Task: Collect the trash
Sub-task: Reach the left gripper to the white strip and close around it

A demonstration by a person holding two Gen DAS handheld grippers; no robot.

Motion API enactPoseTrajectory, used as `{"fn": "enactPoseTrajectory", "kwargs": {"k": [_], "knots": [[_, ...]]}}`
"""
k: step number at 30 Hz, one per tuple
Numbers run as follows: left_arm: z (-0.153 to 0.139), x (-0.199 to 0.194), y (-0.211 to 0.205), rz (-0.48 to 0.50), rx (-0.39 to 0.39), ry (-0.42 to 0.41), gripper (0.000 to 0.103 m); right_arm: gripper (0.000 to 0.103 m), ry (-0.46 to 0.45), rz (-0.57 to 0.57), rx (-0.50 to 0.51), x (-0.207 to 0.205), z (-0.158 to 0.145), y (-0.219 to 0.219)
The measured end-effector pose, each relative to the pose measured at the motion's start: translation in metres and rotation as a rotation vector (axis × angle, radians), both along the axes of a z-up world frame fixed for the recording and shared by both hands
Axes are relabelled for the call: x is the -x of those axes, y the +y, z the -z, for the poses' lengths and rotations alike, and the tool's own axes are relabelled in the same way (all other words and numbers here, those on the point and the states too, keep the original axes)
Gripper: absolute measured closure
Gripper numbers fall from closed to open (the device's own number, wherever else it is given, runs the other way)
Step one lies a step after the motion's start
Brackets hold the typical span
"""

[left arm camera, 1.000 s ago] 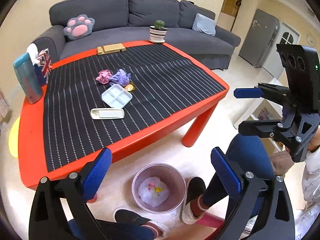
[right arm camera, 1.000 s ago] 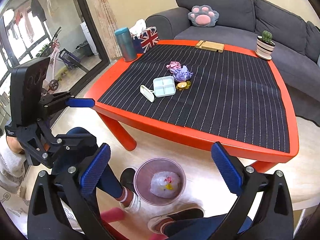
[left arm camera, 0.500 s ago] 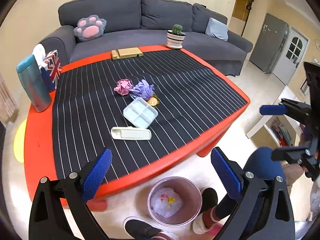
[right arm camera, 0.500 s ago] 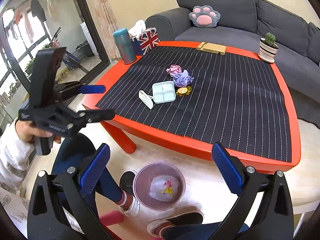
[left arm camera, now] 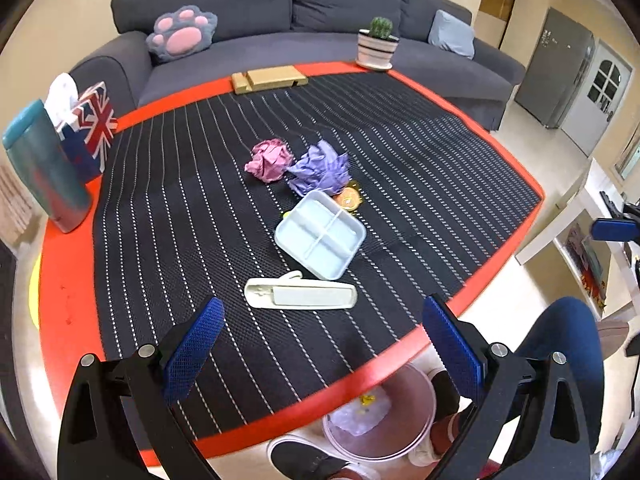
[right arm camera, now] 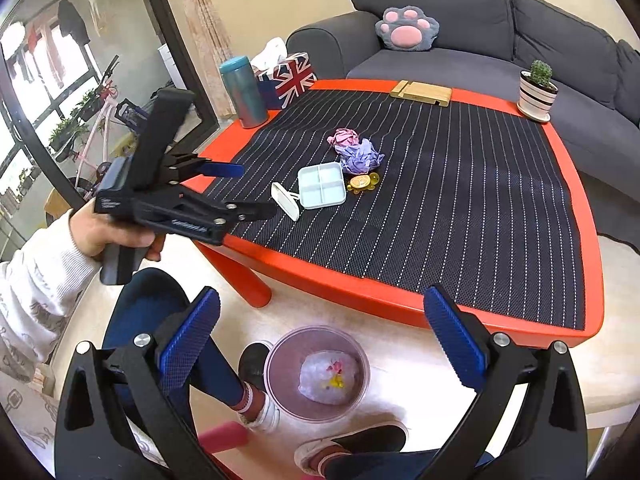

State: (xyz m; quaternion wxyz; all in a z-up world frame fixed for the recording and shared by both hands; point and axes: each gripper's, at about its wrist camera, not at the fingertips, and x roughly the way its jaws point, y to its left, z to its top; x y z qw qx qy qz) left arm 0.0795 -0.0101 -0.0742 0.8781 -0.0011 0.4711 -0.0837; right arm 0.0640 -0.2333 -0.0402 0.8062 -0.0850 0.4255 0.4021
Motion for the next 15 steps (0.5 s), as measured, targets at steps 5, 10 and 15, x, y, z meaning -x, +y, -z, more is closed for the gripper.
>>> {"fn": "enactPoseTrajectory", "kwargs": {"k": [5, 10, 15], "knots": [[0.018, -0.012, 0.003, -0.008, -0.014, 0.045, 0.008, 0.003, 0.005, 0.002, -0.007, -0.003, 0.000, 0.000], [0.030, -0.021, 0.005, -0.020, -0.023, 0.065, 0.008, 0.003, 0.006, 0.000, -0.003, -0.002, 0.000, 0.001], [0.037, -0.024, 0.005, -0.031, -0.022, 0.068, 0.008, 0.003, 0.010, 0.003, 0.001, -0.004, 0.002, 0.002]]}}
